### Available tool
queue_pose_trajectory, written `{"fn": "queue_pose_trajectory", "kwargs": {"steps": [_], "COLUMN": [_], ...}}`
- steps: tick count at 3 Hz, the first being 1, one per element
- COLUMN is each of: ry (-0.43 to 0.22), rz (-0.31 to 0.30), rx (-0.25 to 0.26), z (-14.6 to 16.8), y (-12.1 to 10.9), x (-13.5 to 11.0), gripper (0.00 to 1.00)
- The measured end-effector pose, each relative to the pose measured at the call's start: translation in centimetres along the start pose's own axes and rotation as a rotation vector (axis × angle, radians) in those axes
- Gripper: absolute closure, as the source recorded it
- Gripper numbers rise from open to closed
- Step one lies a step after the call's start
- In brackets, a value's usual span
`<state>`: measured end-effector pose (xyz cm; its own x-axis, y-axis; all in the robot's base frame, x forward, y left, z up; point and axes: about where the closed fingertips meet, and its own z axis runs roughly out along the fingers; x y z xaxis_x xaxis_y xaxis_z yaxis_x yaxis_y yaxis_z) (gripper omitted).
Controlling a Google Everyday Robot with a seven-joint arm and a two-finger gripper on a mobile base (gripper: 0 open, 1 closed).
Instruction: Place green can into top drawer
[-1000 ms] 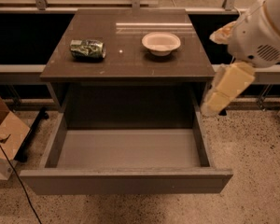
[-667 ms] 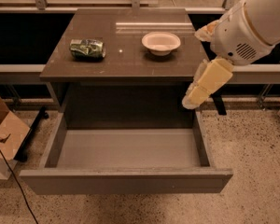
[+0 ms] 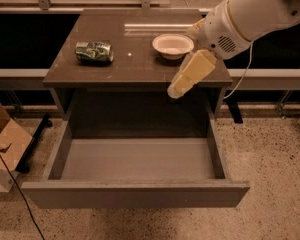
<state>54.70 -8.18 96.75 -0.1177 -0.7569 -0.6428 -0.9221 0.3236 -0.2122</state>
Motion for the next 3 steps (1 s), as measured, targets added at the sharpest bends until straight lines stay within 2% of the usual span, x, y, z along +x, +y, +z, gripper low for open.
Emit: {"fn": "queue_pose_trajectory", "kwargs": {"steps": [1, 2, 3], "ry": [-0.024, -0.051, -0.051], "rz": [0.005, -0.018, -0.018], "rx": [-0.029, -0.064, -0.064], "z": [2.5, 5.3, 5.3], "y": [-1.7, -3.2, -3.2], "x": [-1.3, -2.8, -2.8], "gripper": [0.0, 0.0, 0.0]}}
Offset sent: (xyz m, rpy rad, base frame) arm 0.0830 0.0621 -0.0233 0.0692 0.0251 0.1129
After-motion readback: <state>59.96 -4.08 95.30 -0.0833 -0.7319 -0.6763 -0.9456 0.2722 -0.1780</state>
